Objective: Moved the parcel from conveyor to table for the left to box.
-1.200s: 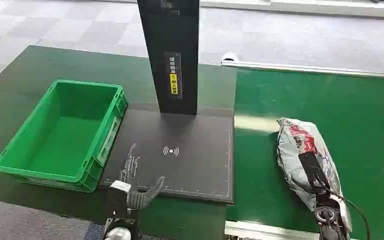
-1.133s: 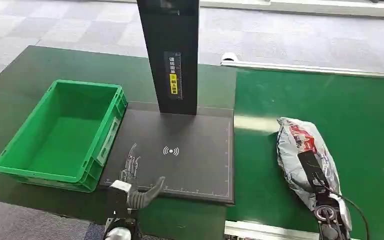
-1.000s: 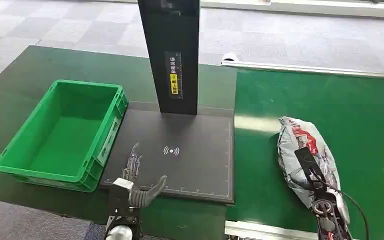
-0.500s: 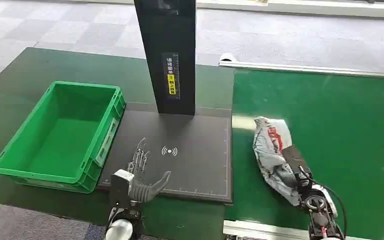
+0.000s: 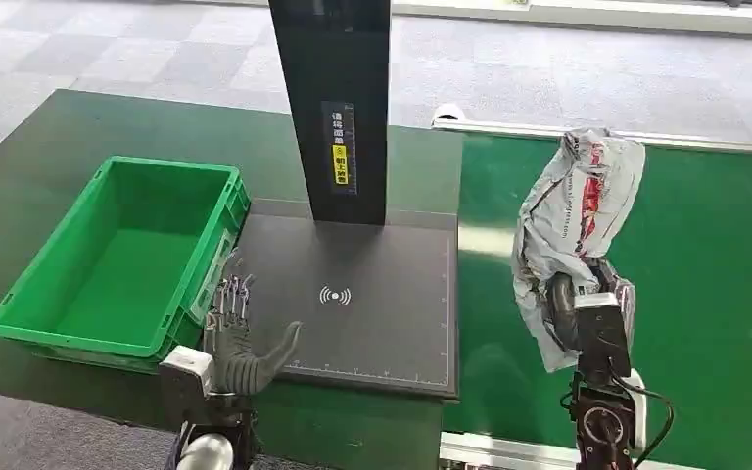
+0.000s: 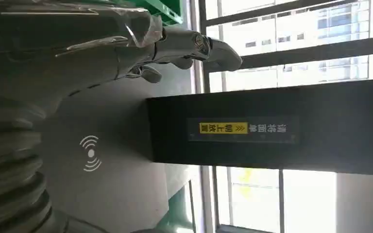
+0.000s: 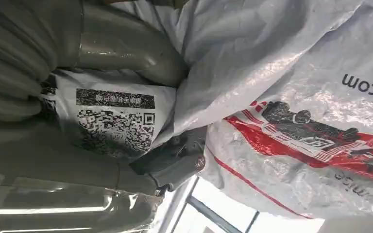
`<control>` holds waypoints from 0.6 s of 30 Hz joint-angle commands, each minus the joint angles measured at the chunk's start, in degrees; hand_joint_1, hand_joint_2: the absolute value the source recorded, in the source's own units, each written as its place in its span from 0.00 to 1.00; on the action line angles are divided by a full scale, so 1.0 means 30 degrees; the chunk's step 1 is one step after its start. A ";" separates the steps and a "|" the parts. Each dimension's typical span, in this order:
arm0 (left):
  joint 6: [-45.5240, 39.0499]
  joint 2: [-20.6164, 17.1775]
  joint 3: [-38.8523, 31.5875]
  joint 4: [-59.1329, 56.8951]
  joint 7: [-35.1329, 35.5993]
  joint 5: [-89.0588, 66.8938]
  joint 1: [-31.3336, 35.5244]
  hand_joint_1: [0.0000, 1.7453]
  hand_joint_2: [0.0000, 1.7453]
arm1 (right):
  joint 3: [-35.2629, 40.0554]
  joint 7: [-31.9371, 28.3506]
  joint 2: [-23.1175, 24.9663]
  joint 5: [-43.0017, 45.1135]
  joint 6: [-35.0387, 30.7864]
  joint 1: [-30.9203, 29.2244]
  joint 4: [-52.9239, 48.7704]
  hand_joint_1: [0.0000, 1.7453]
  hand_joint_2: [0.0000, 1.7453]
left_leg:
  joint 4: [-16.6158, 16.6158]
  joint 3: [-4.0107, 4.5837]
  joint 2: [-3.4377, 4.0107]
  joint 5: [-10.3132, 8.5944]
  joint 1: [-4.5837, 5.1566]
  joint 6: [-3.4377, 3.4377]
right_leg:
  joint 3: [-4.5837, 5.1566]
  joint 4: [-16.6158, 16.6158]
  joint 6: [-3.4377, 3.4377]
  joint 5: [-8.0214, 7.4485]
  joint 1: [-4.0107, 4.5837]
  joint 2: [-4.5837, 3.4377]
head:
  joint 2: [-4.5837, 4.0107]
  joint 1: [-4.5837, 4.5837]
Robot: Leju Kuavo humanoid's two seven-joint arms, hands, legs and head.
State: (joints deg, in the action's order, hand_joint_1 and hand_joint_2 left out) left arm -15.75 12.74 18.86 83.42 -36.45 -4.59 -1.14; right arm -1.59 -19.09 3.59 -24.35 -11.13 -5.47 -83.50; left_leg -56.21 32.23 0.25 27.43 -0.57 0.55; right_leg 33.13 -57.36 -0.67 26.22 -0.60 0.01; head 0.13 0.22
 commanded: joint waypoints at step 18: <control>-0.1544 -0.1352 -0.1161 0.0781 -0.0386 0.0120 0.1146 0.00 1.00 | 0.5963 0.2434 0.1247 0.0353 0.4515 -0.1997 0.3599 1.00 1.00 | 0.0053 -0.0070 0.0123 -0.0014 -0.0016 0.0010 | -0.0030 0.0038 0.0029 -0.0044 0.0021 -0.0123 | 0.0000 0.0000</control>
State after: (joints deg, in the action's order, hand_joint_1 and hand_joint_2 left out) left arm -19.71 11.15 16.00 87.58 -39.08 -4.81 -0.65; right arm 8.61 -15.88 6.27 -20.76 -3.29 -2.18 -90.96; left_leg -56.19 32.20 0.28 27.41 -0.58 0.56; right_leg 33.11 -57.36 -0.65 26.22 -0.59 -0.01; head 0.13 0.22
